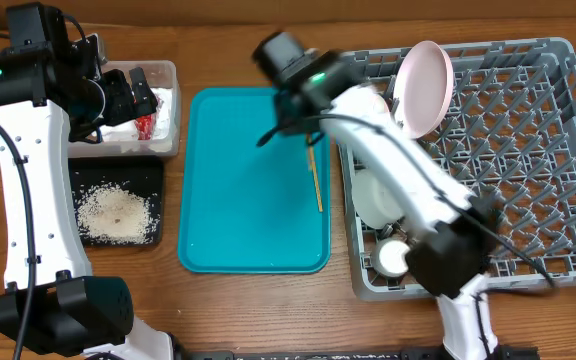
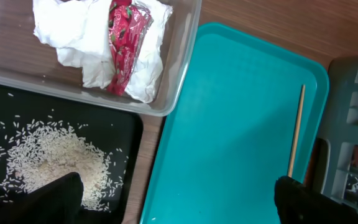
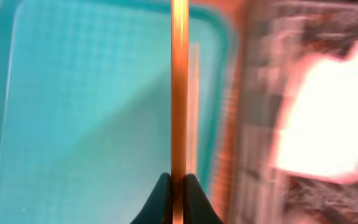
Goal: Sort waste into correct bins and load items into the dishwasher
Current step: 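Carry the chopstick into the rack and open the right gripper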
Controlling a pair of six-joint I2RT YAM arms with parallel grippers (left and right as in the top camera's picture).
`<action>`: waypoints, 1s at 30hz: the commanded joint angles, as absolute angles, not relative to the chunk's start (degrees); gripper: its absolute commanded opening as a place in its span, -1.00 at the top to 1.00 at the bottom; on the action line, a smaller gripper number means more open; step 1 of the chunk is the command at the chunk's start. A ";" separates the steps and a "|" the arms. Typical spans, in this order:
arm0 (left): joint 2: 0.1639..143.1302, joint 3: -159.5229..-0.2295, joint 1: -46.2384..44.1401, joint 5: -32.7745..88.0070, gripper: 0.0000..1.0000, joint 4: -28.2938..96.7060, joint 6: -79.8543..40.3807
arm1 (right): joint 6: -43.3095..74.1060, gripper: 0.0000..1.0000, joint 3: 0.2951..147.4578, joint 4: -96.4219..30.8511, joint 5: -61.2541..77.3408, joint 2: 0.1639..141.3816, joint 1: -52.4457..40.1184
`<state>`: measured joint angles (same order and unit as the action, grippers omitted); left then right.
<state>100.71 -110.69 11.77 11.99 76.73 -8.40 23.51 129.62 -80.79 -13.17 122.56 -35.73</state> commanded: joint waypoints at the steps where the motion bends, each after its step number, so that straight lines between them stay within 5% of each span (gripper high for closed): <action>1: 99.63 -111.83 11.97 12.47 -1.00 76.69 -7.73 | 22.09 0.92 131.98 -87.64 -17.69 116.53 -28.75; 10: 99.63 -111.83 11.97 12.47 -1.00 76.69 -7.73 | 19.20 0.92 129.21 -97.08 -12.99 114.17 -17.41; 27: 99.63 -111.83 11.99 12.47 -1.00 76.69 -7.73 | 37.21 0.92 112.86 -92.62 -15.27 109.32 -4.75; 30: 99.63 -111.83 11.99 12.47 -1.00 76.69 -7.73 | 37.15 0.71 108.99 -89.89 -13.34 109.32 -4.80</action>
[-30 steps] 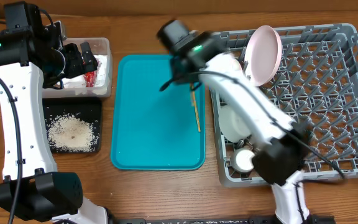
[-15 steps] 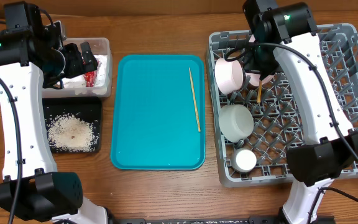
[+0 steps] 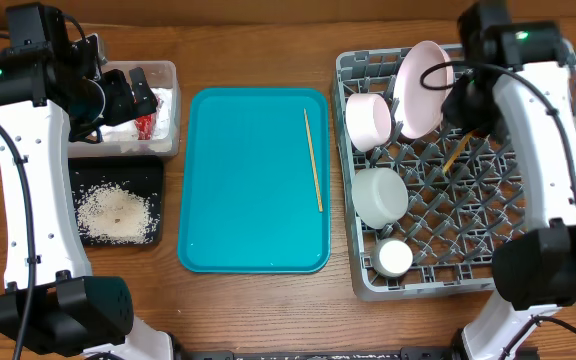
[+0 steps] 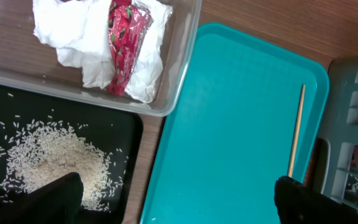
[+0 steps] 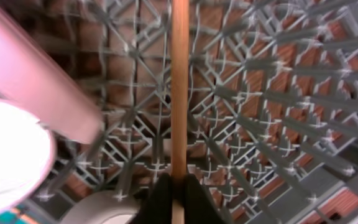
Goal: Sort waste into correct bins and load items into the dishwasher
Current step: 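Carry the chopstick into the rack and open the right gripper, then lower the right gripper onto the second chopstick and grasp it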
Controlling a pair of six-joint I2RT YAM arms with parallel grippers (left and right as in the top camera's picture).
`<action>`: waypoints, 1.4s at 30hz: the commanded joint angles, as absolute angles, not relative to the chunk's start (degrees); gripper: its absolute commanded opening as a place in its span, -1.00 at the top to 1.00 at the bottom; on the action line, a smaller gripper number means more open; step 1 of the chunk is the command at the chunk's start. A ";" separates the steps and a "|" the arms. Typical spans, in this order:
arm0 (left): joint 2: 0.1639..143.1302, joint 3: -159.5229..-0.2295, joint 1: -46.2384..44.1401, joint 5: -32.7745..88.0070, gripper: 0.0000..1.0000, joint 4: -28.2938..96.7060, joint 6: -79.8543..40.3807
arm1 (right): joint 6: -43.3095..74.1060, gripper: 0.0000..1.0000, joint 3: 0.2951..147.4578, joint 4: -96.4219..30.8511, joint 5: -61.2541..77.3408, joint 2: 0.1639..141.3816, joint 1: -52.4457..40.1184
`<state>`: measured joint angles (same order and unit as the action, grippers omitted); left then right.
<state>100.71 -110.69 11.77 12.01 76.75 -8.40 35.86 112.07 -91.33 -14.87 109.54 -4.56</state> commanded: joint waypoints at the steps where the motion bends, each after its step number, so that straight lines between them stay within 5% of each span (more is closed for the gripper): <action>1: 99.63 -111.83 11.97 12.47 -1.00 76.69 -7.73 | 37.15 0.60 108.53 -89.54 -12.91 109.32 -4.80; 5: 99.63 -111.83 11.97 12.47 -1.00 76.69 -7.73 | 37.12 0.12 108.57 -89.08 -12.75 109.08 -4.80; 12: 99.63 -111.83 11.97 12.47 -1.00 76.69 -7.73 | 30.22 0.10 114.37 -87.64 -8.69 108.38 -6.83; 27: 99.63 -111.83 11.97 12.47 -1.00 76.69 -7.73 | 22.50 0.02 115.44 -66.83 -5.91 117.75 -32.99; 42: 99.63 -111.83 11.97 12.47 -1.00 76.69 -7.73 | 22.65 0.03 115.44 -65.78 -6.33 135.87 -34.28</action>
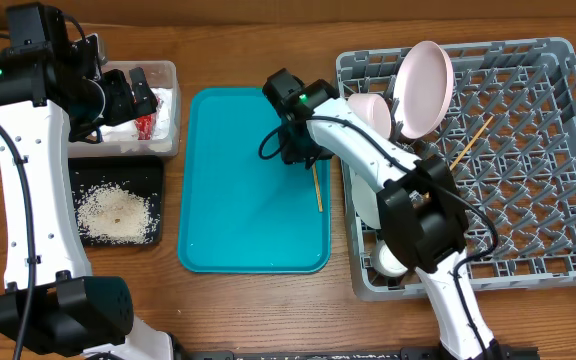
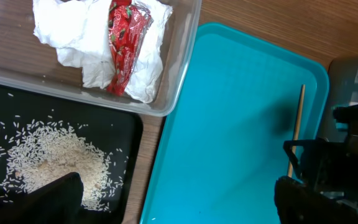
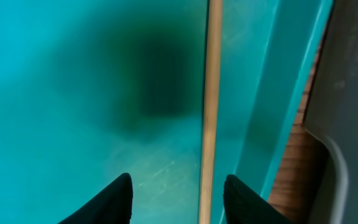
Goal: Sort waste into correct bins and load items into the dishwasher
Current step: 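Lower the right gripper onto the second chopstick and grasp it, then carry the second chopstick into the rack and open the right gripper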
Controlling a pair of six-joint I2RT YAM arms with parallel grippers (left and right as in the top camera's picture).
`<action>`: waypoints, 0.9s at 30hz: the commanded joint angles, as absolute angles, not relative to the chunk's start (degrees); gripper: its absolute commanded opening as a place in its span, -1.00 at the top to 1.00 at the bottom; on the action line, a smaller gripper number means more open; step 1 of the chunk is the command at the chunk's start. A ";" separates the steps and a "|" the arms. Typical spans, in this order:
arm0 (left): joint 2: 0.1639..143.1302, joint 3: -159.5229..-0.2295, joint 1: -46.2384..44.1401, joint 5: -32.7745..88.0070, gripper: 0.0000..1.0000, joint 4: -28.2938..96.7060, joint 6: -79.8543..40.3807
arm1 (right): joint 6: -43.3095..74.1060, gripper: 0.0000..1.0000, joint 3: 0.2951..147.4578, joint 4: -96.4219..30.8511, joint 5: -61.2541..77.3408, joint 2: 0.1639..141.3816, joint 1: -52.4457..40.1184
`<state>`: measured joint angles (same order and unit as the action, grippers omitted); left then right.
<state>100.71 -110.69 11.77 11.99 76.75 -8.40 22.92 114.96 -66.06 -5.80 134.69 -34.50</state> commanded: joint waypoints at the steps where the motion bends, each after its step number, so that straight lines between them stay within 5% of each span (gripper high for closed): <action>1: 99.63 -111.83 11.97 12.47 -1.00 76.69 -7.73 | 22.65 0.03 115.44 -65.47 -6.31 137.60 -34.28; 9: 99.63 -111.83 11.97 12.47 -1.00 76.69 -7.73 | 22.65 0.28 115.39 -65.43 -1.91 140.64 -34.28; 15: 99.63 -111.83 11.97 12.47 -1.00 76.69 -7.73 | 22.65 0.92 115.63 -66.08 1.17 140.99 -34.28; 27: 99.63 -111.83 11.97 12.47 -1.00 76.69 -7.73 | 22.48 0.92 137.56 -79.29 -2.37 129.32 -33.21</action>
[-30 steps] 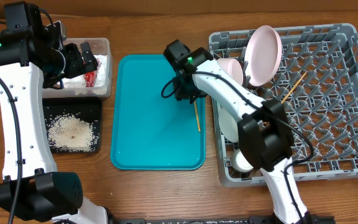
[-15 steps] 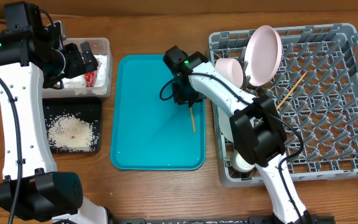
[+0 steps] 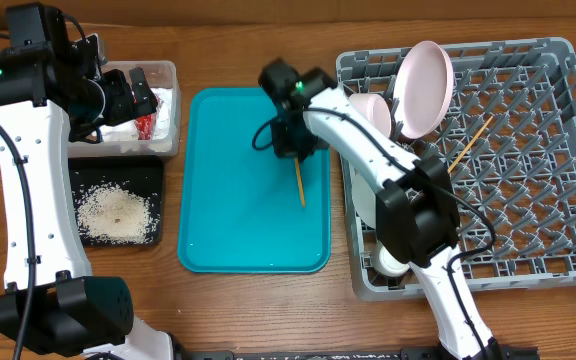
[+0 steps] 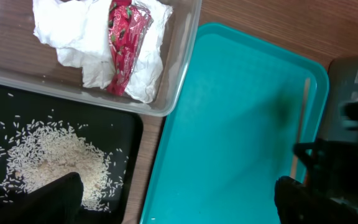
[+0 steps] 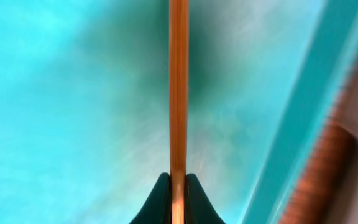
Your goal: Sort waste into correct bins and load items into the dishwasher
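Note:
My right gripper (image 3: 290, 140) (image 5: 178, 190) is shut on a wooden chopstick (image 3: 299, 185) (image 5: 178, 93) over the teal tray (image 3: 228, 200) (image 5: 73, 93). The stick points toward the near side. Another chopstick (image 3: 468, 143) lies slanted in the grey dish rack (image 3: 468, 47). Near the clear waste bin (image 3: 163, 70) (image 4: 185, 74), my left gripper (image 3: 123, 100) (image 4: 179, 202) hangs open with nothing in it. That bin holds white tissue (image 4: 73, 31) and a red wrapper (image 4: 123, 43).
A black tray with rice (image 3: 116, 213) (image 4: 48, 162) sits in front of the bin. The rack's left side holds a pink bowl (image 3: 425, 88), a pink cup (image 3: 370, 110), a white cup (image 3: 378, 195) and a small white dish (image 3: 393, 258).
My right gripper was open astride the chopstick lying on the teal tray. It is now shut on the stick, which sits a little further left. The left arm is unchanged.
My right gripper held one chopstick over the tray while a second lay on it. Then it held that stick over the rack. Later the stick lay in the rack and the gripper was open over the second one, which it now grips.

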Controlling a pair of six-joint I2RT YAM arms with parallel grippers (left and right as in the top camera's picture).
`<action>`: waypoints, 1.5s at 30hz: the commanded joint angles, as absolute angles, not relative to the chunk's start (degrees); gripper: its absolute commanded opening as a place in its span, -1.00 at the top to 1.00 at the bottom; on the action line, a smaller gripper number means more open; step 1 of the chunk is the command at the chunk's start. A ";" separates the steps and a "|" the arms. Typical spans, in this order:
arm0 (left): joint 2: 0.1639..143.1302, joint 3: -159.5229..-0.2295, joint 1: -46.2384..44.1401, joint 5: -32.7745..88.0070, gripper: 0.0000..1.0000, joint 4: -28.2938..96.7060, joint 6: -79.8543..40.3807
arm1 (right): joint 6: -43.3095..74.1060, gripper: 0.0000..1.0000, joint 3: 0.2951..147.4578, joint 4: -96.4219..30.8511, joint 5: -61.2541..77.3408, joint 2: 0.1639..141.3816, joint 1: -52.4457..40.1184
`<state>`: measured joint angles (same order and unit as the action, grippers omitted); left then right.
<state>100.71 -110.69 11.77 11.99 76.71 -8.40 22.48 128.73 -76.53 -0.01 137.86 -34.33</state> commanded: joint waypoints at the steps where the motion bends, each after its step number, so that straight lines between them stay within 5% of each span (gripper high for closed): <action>1: 99.63 -111.83 11.97 12.47 -1.00 76.69 -7.73 | 22.50 0.92 139.81 -81.12 -3.27 127.85 -32.47; 14: 99.63 -111.83 11.97 12.47 -1.00 76.69 -7.73 | 38.04 0.93 142.82 -97.06 -12.84 114.76 -7.05; 23: 99.63 -111.83 11.97 12.47 -1.00 76.69 -7.73 | 43.79 0.92 125.99 -97.03 -12.58 114.80 2.61; 25: 99.63 -111.83 11.97 12.47 -1.00 76.69 -7.73 | 43.99 0.67 123.07 -96.60 -12.58 114.80 2.66; 27: 99.63 -111.83 11.97 12.47 -0.99 76.69 -7.73 | 43.97 -0.01 121.45 -96.09 -12.53 114.80 2.63; 28: 99.63 -111.83 11.97 12.47 -0.99 76.69 -7.73 | 43.94 -0.11 121.47 -95.92 -12.38 114.80 2.42; 39: 99.63 -111.83 11.99 12.47 -1.00 76.69 -7.73 | 34.11 -0.15 132.44 -95.57 -5.69 102.87 -1.69; 40: 99.63 -111.83 11.97 12.47 -1.00 76.69 -7.73 | 34.04 -0.25 132.94 -96.29 -5.69 100.51 -2.72; 41: 99.63 -111.83 11.97 12.47 -1.00 76.69 -7.73 | 34.09 -0.82 132.94 -96.88 -5.56 98.43 -3.44; 42: 99.63 -111.83 11.97 12.47 -1.00 76.69 -7.73 | 34.09 -1.00 132.94 -97.03 -5.41 97.08 -3.90; 45: 99.63 -111.83 11.97 12.47 -1.00 76.69 -7.73 | 34.02 -1.00 132.94 -96.64 -5.50 92.79 -4.93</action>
